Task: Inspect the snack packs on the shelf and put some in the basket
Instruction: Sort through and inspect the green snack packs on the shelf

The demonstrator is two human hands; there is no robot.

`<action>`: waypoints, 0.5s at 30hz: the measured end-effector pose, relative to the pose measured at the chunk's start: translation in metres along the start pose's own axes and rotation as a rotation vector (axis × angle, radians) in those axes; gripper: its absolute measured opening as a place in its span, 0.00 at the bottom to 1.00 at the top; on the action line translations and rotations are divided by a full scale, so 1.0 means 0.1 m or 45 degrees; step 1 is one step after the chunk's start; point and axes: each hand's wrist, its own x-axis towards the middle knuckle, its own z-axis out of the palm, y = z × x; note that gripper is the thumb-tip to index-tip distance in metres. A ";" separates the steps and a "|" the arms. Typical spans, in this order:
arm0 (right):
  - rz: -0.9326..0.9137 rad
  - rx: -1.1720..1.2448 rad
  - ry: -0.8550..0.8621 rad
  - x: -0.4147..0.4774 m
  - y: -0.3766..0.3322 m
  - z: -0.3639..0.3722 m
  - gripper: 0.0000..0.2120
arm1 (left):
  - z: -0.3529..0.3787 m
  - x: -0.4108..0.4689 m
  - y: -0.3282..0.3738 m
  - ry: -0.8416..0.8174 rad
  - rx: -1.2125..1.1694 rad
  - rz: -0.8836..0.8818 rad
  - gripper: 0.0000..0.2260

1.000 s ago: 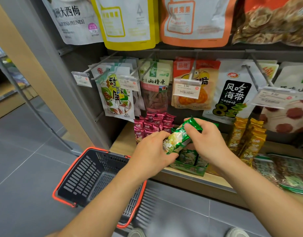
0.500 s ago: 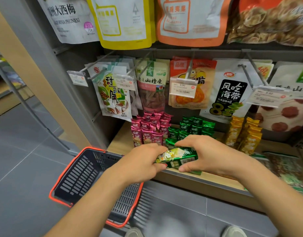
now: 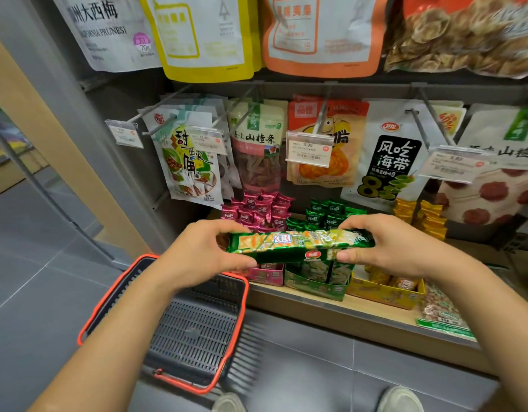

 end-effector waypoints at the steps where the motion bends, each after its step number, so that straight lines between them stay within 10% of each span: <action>1: 0.007 0.024 -0.041 -0.01 0.00 -0.01 0.24 | -0.01 0.00 0.00 0.018 -0.133 -0.006 0.18; 5: 0.057 0.325 -0.113 -0.06 -0.02 -0.05 0.25 | -0.04 0.01 0.00 0.191 -0.592 0.013 0.07; 15: 0.151 0.748 0.020 -0.07 -0.10 0.04 0.35 | 0.03 0.05 -0.06 0.259 -0.873 -0.166 0.21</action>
